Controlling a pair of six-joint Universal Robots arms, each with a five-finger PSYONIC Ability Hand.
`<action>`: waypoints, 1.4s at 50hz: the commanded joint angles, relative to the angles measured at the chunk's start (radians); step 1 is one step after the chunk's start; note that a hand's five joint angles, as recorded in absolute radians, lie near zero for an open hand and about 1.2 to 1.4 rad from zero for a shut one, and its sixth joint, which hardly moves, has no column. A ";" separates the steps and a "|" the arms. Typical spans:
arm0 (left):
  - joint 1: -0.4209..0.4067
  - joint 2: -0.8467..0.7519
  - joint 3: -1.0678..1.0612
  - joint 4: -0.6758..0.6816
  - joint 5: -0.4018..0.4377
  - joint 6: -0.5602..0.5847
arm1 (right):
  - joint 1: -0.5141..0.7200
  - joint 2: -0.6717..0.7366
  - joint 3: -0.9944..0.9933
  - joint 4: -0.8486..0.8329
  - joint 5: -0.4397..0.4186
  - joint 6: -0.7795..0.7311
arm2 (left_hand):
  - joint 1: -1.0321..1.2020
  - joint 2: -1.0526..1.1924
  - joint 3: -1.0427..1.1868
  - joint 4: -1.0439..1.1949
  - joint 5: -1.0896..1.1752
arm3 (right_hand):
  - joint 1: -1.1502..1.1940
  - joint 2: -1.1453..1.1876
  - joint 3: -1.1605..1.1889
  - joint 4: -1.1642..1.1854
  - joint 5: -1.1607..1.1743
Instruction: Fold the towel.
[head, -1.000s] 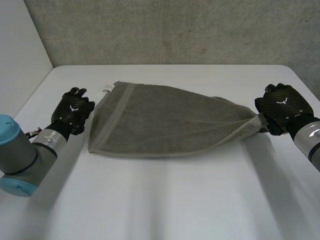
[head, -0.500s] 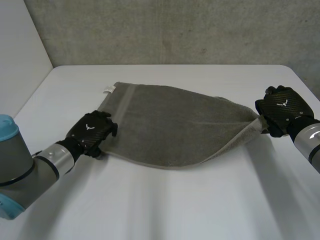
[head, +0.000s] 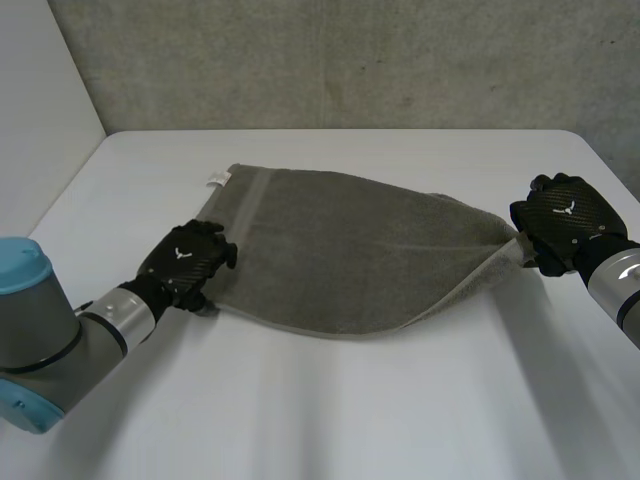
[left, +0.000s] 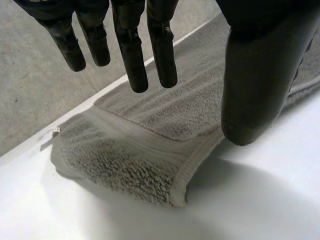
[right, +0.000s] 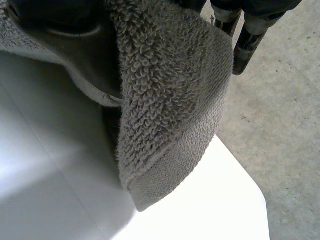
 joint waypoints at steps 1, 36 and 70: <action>-0.003 -0.021 0.009 -0.002 -0.025 0.005 | -0.001 0.000 0.000 0.000 0.000 0.000 | -0.026 -0.017 -0.045 -0.056 0.006 | 0.072 0.071 -0.033 -0.053 0.060; 0.006 -0.087 0.087 -0.016 -0.065 0.071 | -0.015 -0.005 -0.014 0.003 0.000 0.000 | 0.772 0.781 -0.045 -0.056 0.804 | 0.072 0.071 -0.033 -0.053 0.060; 0.162 0.482 0.009 -0.270 -0.002 -0.024 | -0.011 -0.066 -0.012 0.335 -0.094 -0.152 | 0.772 0.781 -0.045 -0.056 0.804 | 0.072 0.071 -0.033 -0.053 0.060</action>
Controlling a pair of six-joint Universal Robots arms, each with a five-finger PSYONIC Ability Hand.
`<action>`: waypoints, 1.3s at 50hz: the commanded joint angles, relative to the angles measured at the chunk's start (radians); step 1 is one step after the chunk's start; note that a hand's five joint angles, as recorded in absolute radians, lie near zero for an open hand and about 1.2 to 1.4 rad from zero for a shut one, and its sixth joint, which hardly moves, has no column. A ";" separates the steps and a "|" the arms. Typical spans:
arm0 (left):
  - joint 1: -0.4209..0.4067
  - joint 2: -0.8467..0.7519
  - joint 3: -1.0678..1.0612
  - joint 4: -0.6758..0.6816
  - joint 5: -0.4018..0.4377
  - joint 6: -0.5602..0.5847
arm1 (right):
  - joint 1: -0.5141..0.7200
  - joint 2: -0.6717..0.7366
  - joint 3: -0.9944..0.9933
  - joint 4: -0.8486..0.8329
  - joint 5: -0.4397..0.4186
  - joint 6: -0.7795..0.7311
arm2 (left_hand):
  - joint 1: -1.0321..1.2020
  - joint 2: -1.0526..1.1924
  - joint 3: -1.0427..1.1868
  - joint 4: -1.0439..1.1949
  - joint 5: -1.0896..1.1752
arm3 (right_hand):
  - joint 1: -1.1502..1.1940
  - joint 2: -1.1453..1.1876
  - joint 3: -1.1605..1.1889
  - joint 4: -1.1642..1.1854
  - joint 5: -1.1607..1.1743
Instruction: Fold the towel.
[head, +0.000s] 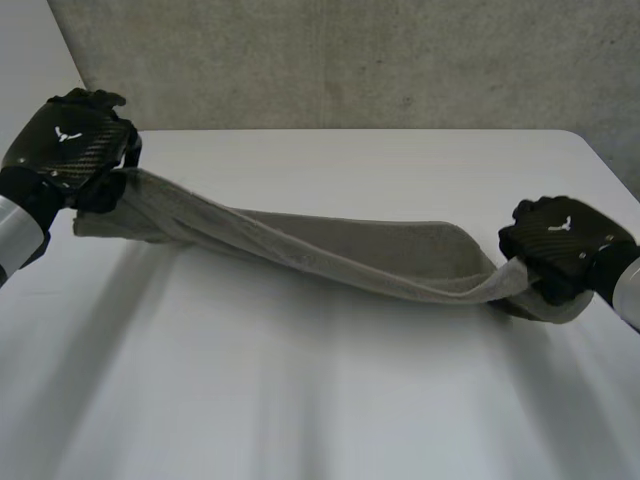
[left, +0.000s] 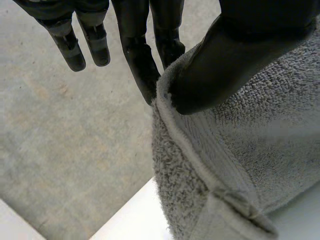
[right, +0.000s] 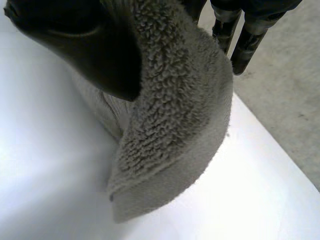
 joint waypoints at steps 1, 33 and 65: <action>0.035 -0.039 -0.080 0.017 0.045 0.006 | -0.002 0.059 0.088 -0.131 0.002 -0.056 | 0.090 0.090 -0.045 -0.056 0.079 | 0.038 0.038 -0.033 -0.053 0.026; 0.044 -0.210 -0.123 0.045 0.078 0.042 | 0.009 0.050 0.102 -0.036 0.010 0.030 | 0.090 0.090 -0.045 -0.056 0.079 | -0.364 -0.365 -0.033 -0.053 -0.376; 0.033 -0.182 -0.131 0.042 0.078 0.042 | 0.024 -0.033 0.046 0.002 0.019 0.042 | 0.090 0.090 -0.045 -0.056 0.079 | -0.444 -0.444 -0.033 -0.053 -0.456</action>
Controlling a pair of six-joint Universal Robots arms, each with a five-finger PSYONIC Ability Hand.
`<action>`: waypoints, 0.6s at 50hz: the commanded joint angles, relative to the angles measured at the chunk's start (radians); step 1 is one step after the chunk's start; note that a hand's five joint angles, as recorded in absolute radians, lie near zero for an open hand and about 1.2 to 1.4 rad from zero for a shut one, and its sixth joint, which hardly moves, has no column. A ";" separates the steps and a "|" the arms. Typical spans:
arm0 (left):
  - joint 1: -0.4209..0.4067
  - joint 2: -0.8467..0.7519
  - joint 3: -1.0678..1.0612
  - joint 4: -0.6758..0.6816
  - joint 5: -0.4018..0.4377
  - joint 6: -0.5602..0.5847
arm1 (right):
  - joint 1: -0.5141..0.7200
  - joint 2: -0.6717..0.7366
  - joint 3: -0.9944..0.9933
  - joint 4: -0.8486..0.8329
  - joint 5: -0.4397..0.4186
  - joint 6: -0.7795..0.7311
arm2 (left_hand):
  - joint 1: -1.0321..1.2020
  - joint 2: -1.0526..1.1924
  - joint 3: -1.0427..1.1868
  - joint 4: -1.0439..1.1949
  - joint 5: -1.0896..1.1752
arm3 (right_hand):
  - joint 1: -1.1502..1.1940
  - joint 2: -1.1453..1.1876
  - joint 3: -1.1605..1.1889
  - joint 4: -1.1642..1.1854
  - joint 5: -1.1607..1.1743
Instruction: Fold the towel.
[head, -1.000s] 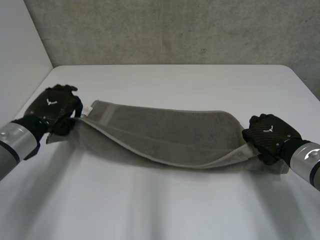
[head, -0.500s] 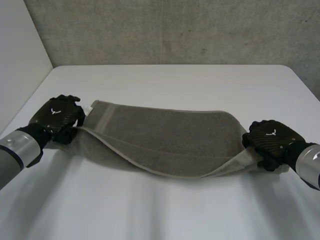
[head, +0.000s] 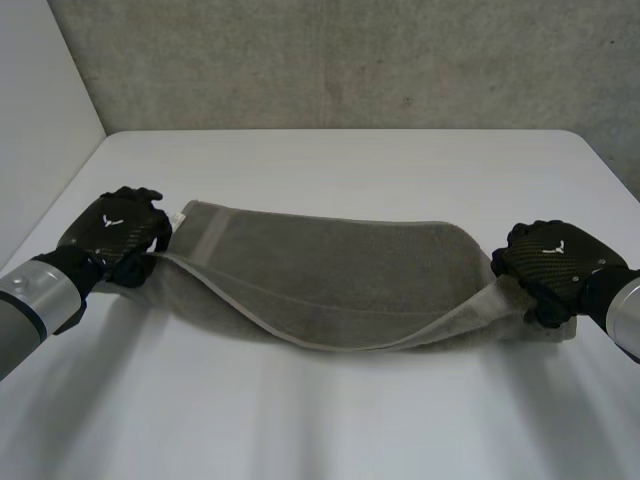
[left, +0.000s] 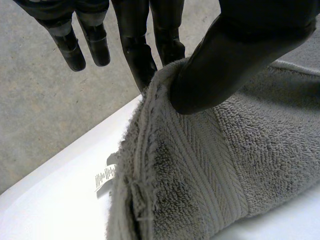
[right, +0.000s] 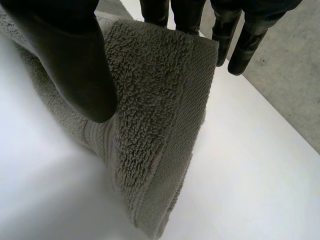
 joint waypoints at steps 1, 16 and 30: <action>-0.004 0.000 0.000 0.000 0.000 0.000 | 0.023 -0.015 -0.028 -0.001 0.000 0.019 | 0.088 0.087 -0.045 -0.056 0.079 | 0.020 -0.002 -0.033 -0.053 0.031; -0.002 0.005 -0.003 -0.005 0.000 0.000 | 0.020 -0.014 -0.038 0.002 0.000 0.018 | 0.088 0.087 -0.045 -0.056 0.079 | 0.518 0.496 -0.033 -0.053 0.529; 0.022 0.094 -0.063 -0.041 0.052 0.005 | -0.051 -0.036 -0.040 0.075 -0.006 -0.095 | 0.088 0.087 -0.045 -0.056 0.079 | 0.518 0.496 -0.033 -0.053 0.529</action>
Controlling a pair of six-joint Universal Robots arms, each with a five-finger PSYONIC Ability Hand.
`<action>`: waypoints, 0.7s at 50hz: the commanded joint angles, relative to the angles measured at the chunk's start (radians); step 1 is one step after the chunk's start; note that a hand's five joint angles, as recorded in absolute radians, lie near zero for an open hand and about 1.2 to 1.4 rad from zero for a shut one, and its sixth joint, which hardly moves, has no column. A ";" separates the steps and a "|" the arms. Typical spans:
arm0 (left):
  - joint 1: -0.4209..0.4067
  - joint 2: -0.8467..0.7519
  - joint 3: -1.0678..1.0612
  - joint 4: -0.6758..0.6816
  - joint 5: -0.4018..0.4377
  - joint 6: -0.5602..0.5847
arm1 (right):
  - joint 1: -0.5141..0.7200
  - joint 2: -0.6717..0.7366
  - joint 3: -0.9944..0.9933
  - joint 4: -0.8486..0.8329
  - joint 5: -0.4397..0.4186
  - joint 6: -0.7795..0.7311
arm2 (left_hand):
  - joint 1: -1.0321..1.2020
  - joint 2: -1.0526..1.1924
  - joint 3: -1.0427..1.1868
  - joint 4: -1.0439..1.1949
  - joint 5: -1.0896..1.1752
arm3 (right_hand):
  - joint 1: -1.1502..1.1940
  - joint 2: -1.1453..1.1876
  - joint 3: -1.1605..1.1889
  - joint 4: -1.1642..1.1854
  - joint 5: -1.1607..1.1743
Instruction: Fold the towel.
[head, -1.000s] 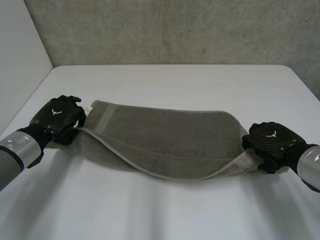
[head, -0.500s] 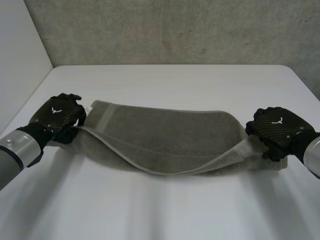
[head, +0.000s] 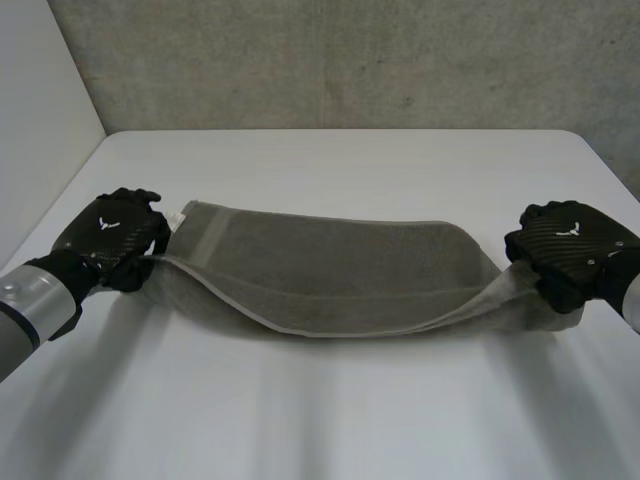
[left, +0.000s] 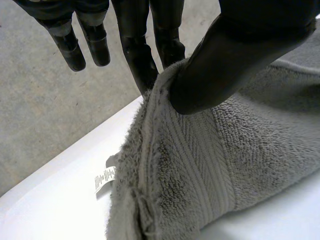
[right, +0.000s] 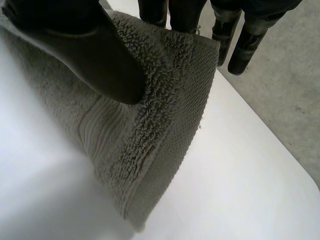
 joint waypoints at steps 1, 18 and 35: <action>0.014 0.020 -0.015 -0.024 0.040 0.002 | -0.027 0.003 0.003 0.031 -0.006 -0.063 | 0.088 0.087 -0.045 -0.056 0.079 | 0.072 0.080 -0.033 -0.053 0.073; -0.075 -0.295 0.359 -0.015 0.009 0.084 | 0.150 0.267 -0.401 -0.330 0.106 0.035 | 0.088 0.087 -0.045 -0.056 0.079 | 0.072 0.080 -0.033 -0.053 0.073; -0.069 -0.131 0.800 0.307 -0.166 -0.321 | 0.137 0.217 -0.551 -0.761 0.169 0.130 | 0.088 0.087 -0.045 -0.056 0.079 | 0.072 0.080 -0.033 -0.053 0.073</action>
